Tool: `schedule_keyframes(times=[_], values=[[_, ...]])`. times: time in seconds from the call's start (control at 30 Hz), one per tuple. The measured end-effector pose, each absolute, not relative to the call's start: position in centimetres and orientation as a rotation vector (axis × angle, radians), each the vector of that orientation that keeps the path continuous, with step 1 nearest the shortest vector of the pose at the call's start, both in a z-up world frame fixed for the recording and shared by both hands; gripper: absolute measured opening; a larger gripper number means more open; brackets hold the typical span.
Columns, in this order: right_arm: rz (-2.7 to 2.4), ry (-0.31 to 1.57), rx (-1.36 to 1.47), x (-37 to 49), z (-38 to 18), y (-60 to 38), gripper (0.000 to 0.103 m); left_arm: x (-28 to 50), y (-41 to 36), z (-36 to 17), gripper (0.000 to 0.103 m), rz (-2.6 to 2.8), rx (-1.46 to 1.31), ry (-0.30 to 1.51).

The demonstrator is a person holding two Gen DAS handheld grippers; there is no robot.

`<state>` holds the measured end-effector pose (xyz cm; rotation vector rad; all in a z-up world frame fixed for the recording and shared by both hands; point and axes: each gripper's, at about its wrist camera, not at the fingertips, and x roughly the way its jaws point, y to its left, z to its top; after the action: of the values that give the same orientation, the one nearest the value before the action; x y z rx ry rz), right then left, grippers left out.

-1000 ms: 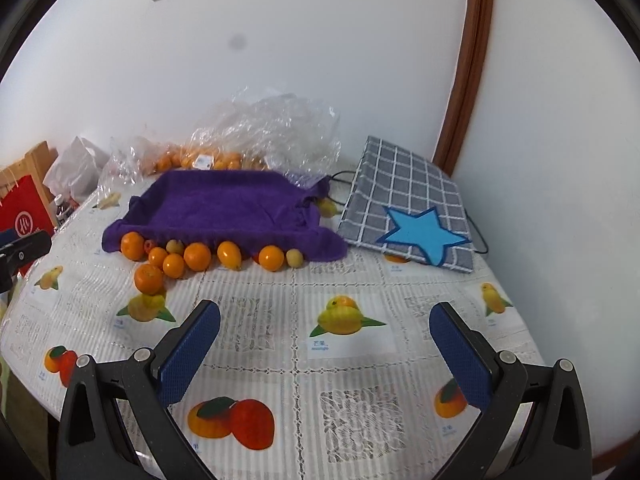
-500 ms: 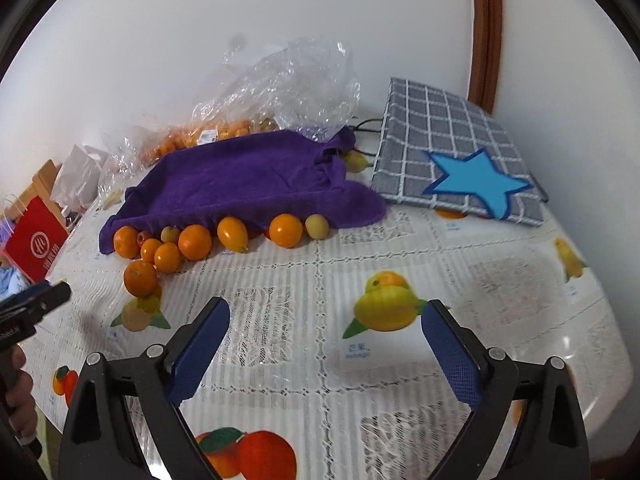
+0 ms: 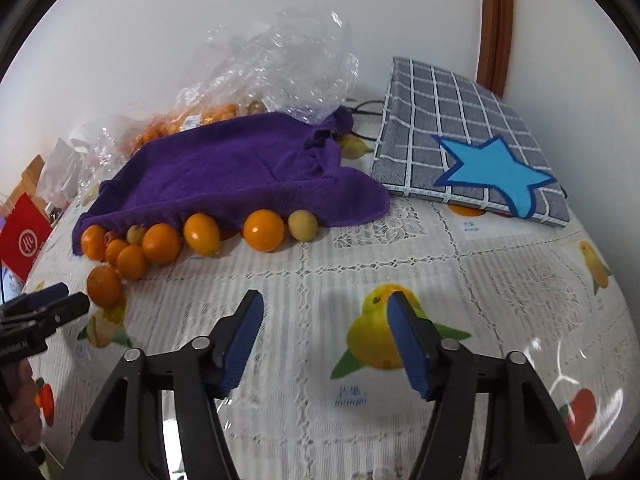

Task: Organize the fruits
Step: 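Grasp a large orange with the left tool while the right tool grasps a small yellow fruit, then carry the orange onto the purple towel with the left tool while the right tool carries the yellow fruit there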

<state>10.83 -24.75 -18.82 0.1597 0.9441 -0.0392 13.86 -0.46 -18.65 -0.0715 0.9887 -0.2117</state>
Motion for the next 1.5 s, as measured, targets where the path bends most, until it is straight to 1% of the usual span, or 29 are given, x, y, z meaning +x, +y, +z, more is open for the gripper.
schedule_keyframes(times=[0.1, 0.17, 0.2, 0.23, 0.27, 0.33, 0.37, 0.4, 0.43, 0.83, 1.13, 1.17, 1.2, 1.5], values=[[-0.025, 0.97, 0.164, 12.1, -19.6, -25.1, 0.05, 14.6, -1.2, -19.2, 0.081, -0.21, -0.07, 1.0], [-0.017, 0.98, 0.162, 12.9, -20.1, -25.2, 0.048, 15.0, -1.4, -19.6, 0.075, -0.212, -0.072, 1.006], [-0.013, 0.982, 0.159, 13.1, -20.3, -25.1, 0.048, 15.1, -1.5, -19.8, 0.068, -0.212, -0.074, 1.013], [-0.006, 0.984, 0.153, 13.4, -20.4, -25.1, 0.048, 15.2, -1.5, -20.0, 0.064, -0.212, -0.077, 1.02], [-0.002, 0.983, 0.147, 13.6, -20.6, -25.0, 0.048, 15.2, -1.5, -20.0, 0.064, -0.205, -0.073, 1.008], [0.004, 0.981, 0.133, 14.1, -20.8, -24.9, 0.048, 15.2, -1.6, -20.0, 0.056, -0.201, -0.064, 0.999], [0.007, 0.981, 0.126, 14.3, -20.9, -24.8, 0.048, 15.2, -1.5, -20.0, 0.055, -0.2, -0.059, 0.993], [0.011, 0.983, 0.122, 14.5, -21.0, -24.8, 0.047, 15.1, -1.5, -19.9, 0.046, -0.221, -0.061, 0.988], [0.015, 0.984, 0.119, 14.7, -21.1, -24.8, 0.047, 15.2, -1.4, -19.9, 0.04, -0.24, -0.067, 0.99], [0.065, 0.995, 0.118, 17.6, -22.2, -24.9, 0.039, 14.6, 3.2, -18.0, 0.039, -0.131, -0.109, 0.986], [0.107, 1.003, 0.105, 19.7, -22.6, -24.4, 0.038, 14.5, 5.7, -16.5, 0.039, -0.076, -0.143, 0.966], [0.108, 1.0, 0.092, 19.9, -22.7, -24.0, 0.035, 14.5, 5.8, -16.3, 0.039, -0.071, -0.142, 0.963], [0.109, 0.998, 0.082, 19.9, -22.7, -23.8, 0.024, 14.5, 6.0, -16.2, 0.039, -0.063, -0.142, 0.958], [0.13, 0.965, 0.096, 18.1, -21.1, -24.3, 0.025, 14.5, 5.8, -15.5, 0.039, -0.064, -0.177, 0.962]])
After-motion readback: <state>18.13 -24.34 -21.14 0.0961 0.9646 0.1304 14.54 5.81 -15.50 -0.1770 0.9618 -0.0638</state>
